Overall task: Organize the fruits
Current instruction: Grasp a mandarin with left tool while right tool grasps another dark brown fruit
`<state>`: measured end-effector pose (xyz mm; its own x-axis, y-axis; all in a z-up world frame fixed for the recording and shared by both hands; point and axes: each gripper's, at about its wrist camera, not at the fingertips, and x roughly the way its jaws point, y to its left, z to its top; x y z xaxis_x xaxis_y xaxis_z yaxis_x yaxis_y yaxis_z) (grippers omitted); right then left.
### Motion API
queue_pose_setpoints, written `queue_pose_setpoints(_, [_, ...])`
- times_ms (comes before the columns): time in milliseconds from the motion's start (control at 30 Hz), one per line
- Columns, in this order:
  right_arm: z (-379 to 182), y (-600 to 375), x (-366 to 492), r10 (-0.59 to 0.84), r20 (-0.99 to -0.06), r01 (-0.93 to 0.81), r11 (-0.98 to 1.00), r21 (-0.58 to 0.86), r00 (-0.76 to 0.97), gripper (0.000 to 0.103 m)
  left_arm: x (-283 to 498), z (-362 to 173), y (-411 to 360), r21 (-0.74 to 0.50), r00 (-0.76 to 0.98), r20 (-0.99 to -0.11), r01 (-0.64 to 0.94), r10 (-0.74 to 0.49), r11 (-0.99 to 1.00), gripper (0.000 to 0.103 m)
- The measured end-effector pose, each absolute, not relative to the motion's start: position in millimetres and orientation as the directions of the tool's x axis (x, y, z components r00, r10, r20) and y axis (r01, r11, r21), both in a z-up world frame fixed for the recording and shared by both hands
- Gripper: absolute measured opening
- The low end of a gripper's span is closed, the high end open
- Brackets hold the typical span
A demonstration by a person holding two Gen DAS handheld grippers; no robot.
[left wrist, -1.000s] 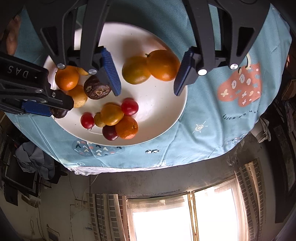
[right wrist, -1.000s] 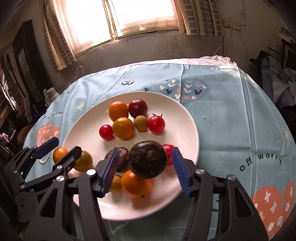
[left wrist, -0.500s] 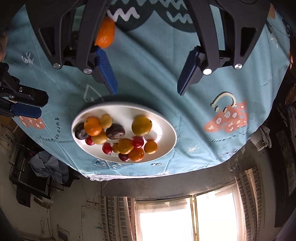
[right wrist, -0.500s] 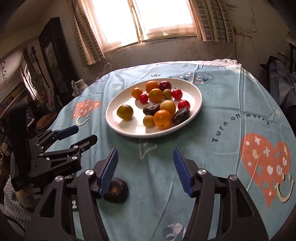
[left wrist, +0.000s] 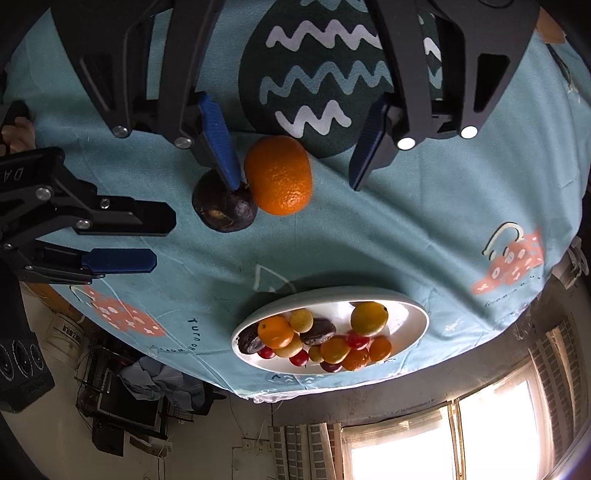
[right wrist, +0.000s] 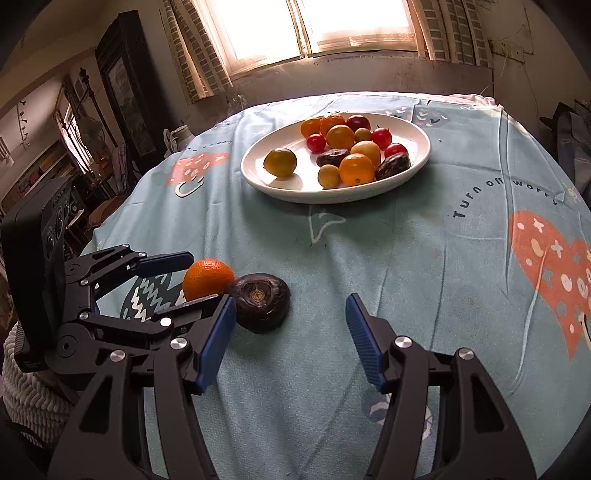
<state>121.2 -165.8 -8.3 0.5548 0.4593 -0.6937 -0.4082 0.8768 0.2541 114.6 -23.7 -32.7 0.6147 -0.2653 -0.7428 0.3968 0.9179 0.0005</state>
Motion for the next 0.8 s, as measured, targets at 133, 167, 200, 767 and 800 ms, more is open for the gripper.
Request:
queue_pose_setpoints(133, [-8.8,-164.6,120.4,0.463,-0.694,-0.415,0.874,0.253,0.552,0.062,115.4,-34.6,-25.2,-0.037,0.589,-0.748,0.423,-0.306,0.905,0.038])
queue_pose_setpoints(167, [-9.3,-164.4,120.4,0.462,-0.695,-0.415,0.874,0.252,0.551,0.062,115.1,-33.4,-23.9,-0.042,0.592,-0.744,0.419,-0.309,0.907,0.037])
queue_pose_setpoints(200, [-9.7,-163.6,120.4,0.460,-0.698,-0.416,0.875,0.249,0.550,0.062,113.8,-30.3,-21.5,-0.043,0.607,-0.733,0.408,-0.306,0.912,0.037])
queue_pose_setpoints(767, [-32.2,-104.8,136.6,0.342,-0.782,-0.486,0.872,0.057,0.521,0.048,114.6,-9.8,9.0,0.046,0.744,-0.656,0.204,-0.124,0.978,0.037])
queue_pose_setpoints(800, [-30.6,-106.3,135.6,0.345,-0.774,-0.483,0.874,0.059,0.530,0.048,114.7,-9.0,9.1,0.049,0.748,-0.653,0.199,-0.119,0.979,0.037])
